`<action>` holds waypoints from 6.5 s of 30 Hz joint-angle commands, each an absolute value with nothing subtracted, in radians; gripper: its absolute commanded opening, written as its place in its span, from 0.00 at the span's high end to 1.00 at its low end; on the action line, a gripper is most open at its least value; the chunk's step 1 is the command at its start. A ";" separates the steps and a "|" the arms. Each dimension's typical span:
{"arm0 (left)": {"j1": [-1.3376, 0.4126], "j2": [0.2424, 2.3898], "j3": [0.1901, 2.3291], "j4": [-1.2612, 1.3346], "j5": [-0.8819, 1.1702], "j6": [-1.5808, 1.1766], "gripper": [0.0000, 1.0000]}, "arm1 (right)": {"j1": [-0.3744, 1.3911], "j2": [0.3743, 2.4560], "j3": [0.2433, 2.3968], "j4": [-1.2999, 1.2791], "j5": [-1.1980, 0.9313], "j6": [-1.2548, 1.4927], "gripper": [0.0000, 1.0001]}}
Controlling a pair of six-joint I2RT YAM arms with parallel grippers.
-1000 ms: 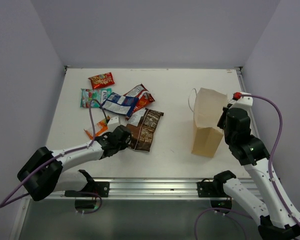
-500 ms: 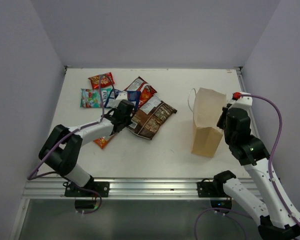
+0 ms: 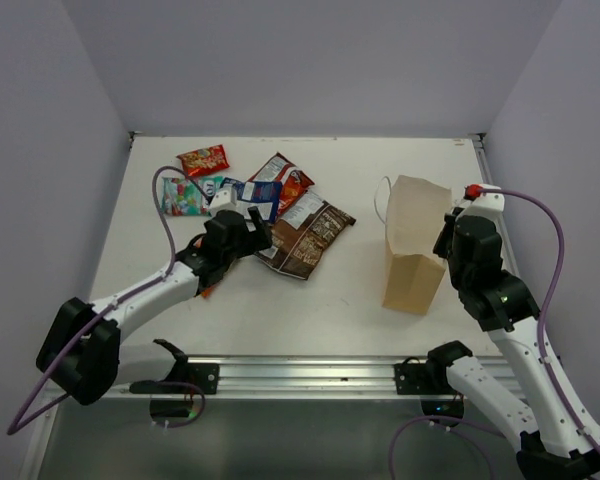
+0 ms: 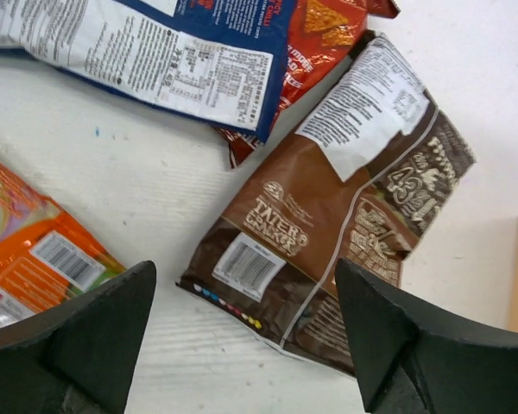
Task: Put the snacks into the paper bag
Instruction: Adjust the snack at the center of the board, then pick up the snack from the center of the board, then place the snack in the paper bag.
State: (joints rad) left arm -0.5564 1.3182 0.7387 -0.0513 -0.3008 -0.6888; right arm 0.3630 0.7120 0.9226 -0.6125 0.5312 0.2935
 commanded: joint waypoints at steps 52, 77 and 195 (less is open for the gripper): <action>-0.739 1.764 0.440 0.919 -0.519 -1.332 0.70 | 0.359 0.709 0.917 -0.569 0.489 0.273 0.98; -0.739 1.186 0.877 0.075 -0.348 -0.796 1.00 | 0.359 0.698 0.948 -0.572 0.302 0.184 1.00; -0.837 1.376 1.313 -0.049 0.362 -0.968 0.97 | 0.361 0.736 0.966 -0.514 0.129 0.138 1.00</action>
